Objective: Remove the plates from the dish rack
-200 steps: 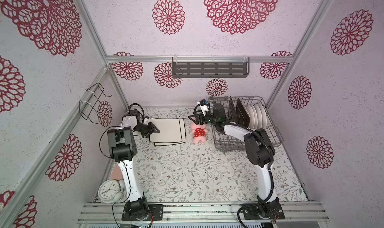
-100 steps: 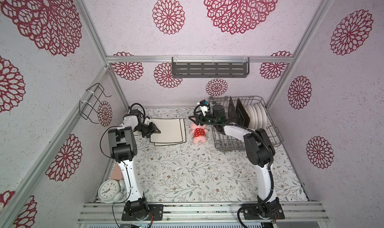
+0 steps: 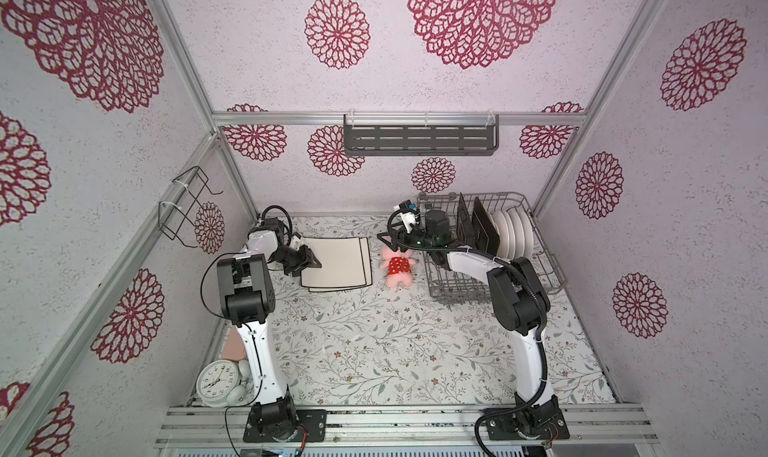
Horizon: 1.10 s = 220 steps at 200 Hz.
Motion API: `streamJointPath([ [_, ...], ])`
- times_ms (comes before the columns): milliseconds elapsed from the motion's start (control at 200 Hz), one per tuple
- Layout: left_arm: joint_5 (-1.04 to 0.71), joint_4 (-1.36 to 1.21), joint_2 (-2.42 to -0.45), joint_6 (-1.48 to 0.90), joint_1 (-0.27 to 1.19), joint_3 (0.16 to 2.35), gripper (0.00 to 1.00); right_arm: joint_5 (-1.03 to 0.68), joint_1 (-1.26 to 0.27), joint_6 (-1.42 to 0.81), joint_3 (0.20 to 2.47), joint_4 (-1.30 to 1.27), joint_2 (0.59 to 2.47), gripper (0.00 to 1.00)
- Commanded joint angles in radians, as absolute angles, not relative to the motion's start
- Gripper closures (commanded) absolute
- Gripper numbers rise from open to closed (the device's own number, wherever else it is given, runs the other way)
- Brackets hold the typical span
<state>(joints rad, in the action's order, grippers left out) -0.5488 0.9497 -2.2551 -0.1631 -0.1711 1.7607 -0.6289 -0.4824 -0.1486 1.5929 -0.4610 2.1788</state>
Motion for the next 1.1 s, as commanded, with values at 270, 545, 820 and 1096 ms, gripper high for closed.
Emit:
streamJointPath([
  [270, -0.486, 0.974, -2.229, -0.127, -0.162, 1.769, 0.48, -0.627, -0.486, -0.117, 1.58, -0.484, 2.133, 0.31],
  [545, -0.485, 0.973, -2.231, -0.127, -0.162, 1.774, 0.47, -0.623, -0.487, -0.109, 1.577, -0.475, 2.128, 0.31],
  [820, -0.481, 0.975, -2.221, -0.127, -0.163, 1.779, 0.47, -0.643, -0.492, -0.112, 1.591, -0.445, 2.126, 0.32],
  [1096, -0.45, 0.969, -2.189, -0.127, -0.162, 1.778, 0.44, -0.623, -0.531, -0.174, 1.7, -0.248, 2.159, 0.34],
])
